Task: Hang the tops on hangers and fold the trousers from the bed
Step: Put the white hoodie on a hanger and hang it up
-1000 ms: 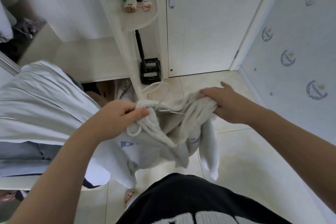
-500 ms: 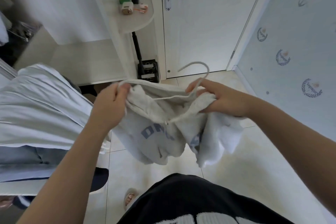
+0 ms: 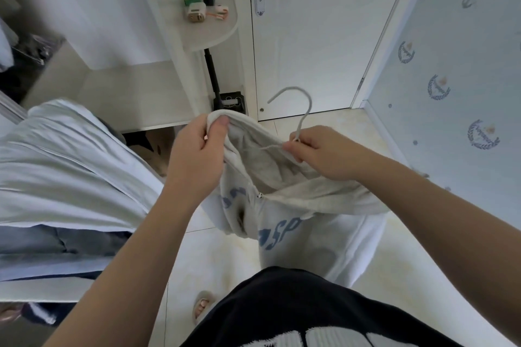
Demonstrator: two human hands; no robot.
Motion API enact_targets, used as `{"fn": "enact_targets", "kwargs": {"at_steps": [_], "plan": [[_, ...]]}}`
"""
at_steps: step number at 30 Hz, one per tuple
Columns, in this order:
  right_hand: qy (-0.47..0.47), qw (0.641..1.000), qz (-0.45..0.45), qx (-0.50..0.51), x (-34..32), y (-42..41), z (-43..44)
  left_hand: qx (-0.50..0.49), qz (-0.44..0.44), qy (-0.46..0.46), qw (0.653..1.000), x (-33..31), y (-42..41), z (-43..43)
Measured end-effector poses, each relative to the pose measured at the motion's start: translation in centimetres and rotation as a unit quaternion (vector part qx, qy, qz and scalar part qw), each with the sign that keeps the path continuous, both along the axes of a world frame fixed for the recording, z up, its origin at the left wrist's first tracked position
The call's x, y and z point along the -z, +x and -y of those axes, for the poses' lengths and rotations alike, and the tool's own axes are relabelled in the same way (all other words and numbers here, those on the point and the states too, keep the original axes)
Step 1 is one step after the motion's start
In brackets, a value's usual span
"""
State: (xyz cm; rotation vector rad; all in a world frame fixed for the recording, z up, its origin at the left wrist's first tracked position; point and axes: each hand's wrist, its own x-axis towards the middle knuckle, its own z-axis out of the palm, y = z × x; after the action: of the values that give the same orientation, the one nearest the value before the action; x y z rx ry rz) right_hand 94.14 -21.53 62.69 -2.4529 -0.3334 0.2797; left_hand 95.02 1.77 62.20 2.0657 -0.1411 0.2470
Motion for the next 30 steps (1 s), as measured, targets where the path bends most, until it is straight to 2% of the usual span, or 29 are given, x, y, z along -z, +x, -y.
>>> {"fn": "enact_targets", "kwargs": {"at_steps": [2, 3, 7, 9, 11, 15, 18, 20, 22, 23, 24, 26, 28, 29, 30], "plan": [[-0.023, 1.000, -0.010, -0.014, 0.3, -0.3, -0.4, 0.013, 0.010, -0.037, 0.999, -0.3, -0.1, 0.1], [-0.005, 1.000, 0.005, -0.011, 0.4, -0.4, -0.6, 0.031, 0.006, -0.037, 0.999, -0.5, -0.1, 0.1], [0.128, 0.991, 0.036, 0.022, -0.4, -0.4, -0.9, 0.114, 0.022, 0.095, 0.989, -0.2, 0.4, -0.6], [0.146, 0.988, 0.035, 0.016, -0.7, -0.4, -1.3, 0.145, 0.026, 0.170, 0.974, 0.4, 0.9, -1.3], [0.140, 0.989, 0.044, 0.019, -1.0, -0.2, -1.6, 0.185, -0.001, 0.200, 0.962, 1.2, 1.3, -1.7], [0.135, 0.989, 0.054, 0.038, 0.0, 0.4, -1.5, 0.169, 0.030, 0.191, 0.966, 2.5, 1.2, -1.2], [0.140, 0.985, 0.088, 0.048, 1.4, 0.2, 0.1, 0.111, 0.029, 0.136, 0.984, 2.8, 1.1, -0.7], [0.096, 0.975, 0.164, 0.119, 3.3, -0.3, 1.9, 0.063, 0.027, 0.099, 0.993, 2.8, 1.1, -0.8], [0.043, 0.940, 0.223, 0.254, 6.1, -1.7, 3.2, 0.015, 0.034, 0.068, 0.997, 2.9, 1.1, -1.3], [0.051, 0.920, 0.219, 0.323, 7.4, -2.5, 3.5, -0.005, 0.039, 0.056, 0.998, 2.9, 1.1, -1.5], [0.080, 0.904, 0.183, 0.379, 8.5, -3.2, 3.5, -0.017, 0.042, 0.044, 0.998, 2.9, 1.0, -1.7], [0.225, 0.872, 0.015, 0.435, 9.9, -3.6, 3.2, -0.024, 0.042, 0.021, 0.999, 2.7, 0.8, -1.8], [0.429, 0.789, -0.180, 0.402, 10.1, -2.7, 2.7, -0.023, 0.036, 0.011, 0.999, 2.5, 0.6, -1.7], [0.500, 0.750, -0.229, 0.368, 10.1, -1.9, 2.6, -0.017, 0.030, 0.009, 0.999, 2.5, 0.5, -1.7], [0.548, 0.726, -0.247, 0.335, 10.0, -1.2, 2.5, -0.007, 0.026, 0.009, 1.000, 2.6, 0.3, -1.7]]}}
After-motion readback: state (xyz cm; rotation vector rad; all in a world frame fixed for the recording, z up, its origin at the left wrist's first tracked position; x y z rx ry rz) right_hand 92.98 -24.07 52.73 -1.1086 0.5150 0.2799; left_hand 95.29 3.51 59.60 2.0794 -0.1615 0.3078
